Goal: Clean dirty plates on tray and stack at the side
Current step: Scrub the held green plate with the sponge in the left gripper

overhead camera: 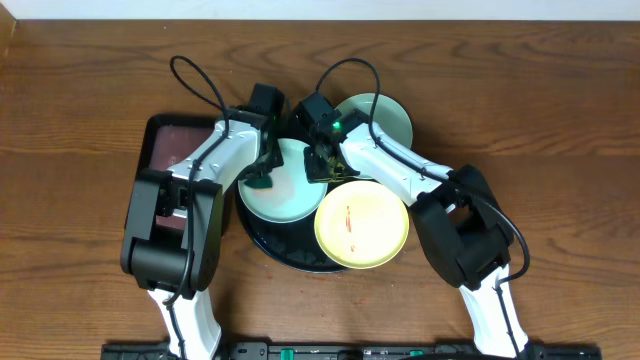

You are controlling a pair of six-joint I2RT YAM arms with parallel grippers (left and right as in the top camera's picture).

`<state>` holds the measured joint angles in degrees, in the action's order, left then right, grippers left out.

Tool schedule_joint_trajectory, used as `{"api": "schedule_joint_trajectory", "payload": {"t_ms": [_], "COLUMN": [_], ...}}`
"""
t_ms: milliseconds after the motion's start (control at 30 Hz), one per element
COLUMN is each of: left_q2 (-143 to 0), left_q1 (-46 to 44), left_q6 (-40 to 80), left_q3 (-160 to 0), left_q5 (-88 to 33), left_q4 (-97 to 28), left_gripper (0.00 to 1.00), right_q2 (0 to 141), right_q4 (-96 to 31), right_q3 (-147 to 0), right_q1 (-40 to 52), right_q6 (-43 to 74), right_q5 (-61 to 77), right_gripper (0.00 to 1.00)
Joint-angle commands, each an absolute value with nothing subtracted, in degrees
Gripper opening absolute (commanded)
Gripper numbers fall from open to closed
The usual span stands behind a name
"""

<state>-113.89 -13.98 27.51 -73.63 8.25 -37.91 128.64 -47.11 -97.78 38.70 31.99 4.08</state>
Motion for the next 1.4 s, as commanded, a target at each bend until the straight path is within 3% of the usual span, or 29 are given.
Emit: {"api": "schedule_joint_trajectory", "payload": {"t_ms": [0, 200, 467, 633, 767, 900, 1033, 1367], "left_q2": [-118.3, -118.3, -118.3, -118.3, -118.3, -118.3, -118.3, -118.3], "left_q1": [-13.1, -13.1, -13.1, -12.5, -12.0, -11.6, -11.9, -12.3], "left_q6": [21.0, 4.0, 2.6, 7.6, 25.8, 30.2, 29.4, 3.4], "left_q3": [-70.7, -70.7, -70.7, -70.7, -70.7, -70.7, -70.7, -70.7], "left_q5": [0.2, -22.8, -24.6, -13.3, 9.5, 14.2, 8.2, -21.3], "left_q4": [-42.3, -47.6, -40.2, -36.4, -36.1, -36.2, -41.0, -51.2], "left_gripper": [0.07, 0.08, 0.08, 0.08, 0.08, 0.08, 0.07, 0.08], "right_q2": [130.2, 130.2, 130.2, 130.2, 130.2, 130.2, 130.2, 130.2], "right_q4": [-47.1, -47.1, -47.2, -47.1, -47.2, -47.2, -47.2, -47.1], "right_q3": [-97.4, -97.4, -97.4, -97.4, -97.4, -97.4, -97.4, -97.4], "right_q1": [39.0, 38.8, 38.8, 38.8, 38.8, 38.7, 38.7, 38.7], "right_q6": [31.2, 31.2, 31.2, 31.2, 31.2, 31.2, 31.2, 31.2], "right_q5": [5.0, 5.0, 5.0, 5.0, 5.0, 5.0, 5.0, 5.0], "right_gripper": [0.01, 0.01, 0.01, 0.01, 0.01, 0.01, 0.01, 0.01]}}
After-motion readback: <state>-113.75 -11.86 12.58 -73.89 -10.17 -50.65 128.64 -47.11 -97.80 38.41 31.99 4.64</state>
